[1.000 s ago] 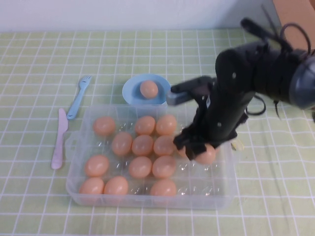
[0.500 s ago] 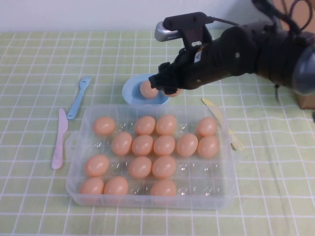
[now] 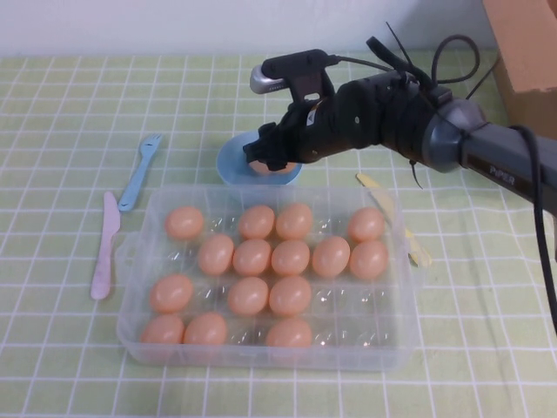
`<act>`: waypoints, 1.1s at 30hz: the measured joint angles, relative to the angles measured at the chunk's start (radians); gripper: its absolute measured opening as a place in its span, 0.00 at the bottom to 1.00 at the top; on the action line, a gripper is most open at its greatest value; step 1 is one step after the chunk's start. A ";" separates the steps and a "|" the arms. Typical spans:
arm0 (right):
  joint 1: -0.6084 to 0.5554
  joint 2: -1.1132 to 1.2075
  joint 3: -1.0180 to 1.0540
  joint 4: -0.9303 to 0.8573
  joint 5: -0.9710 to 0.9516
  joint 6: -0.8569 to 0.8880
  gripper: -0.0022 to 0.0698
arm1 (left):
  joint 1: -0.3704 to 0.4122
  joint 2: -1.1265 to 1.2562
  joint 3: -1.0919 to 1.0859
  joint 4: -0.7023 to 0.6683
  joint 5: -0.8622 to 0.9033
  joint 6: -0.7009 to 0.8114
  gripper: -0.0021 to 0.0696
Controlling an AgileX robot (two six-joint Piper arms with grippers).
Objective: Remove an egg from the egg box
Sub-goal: Place the egg in the bowl
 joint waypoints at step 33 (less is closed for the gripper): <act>-0.016 0.074 -0.023 0.056 -0.042 -0.004 0.69 | 0.000 0.000 0.000 0.000 0.000 0.000 0.02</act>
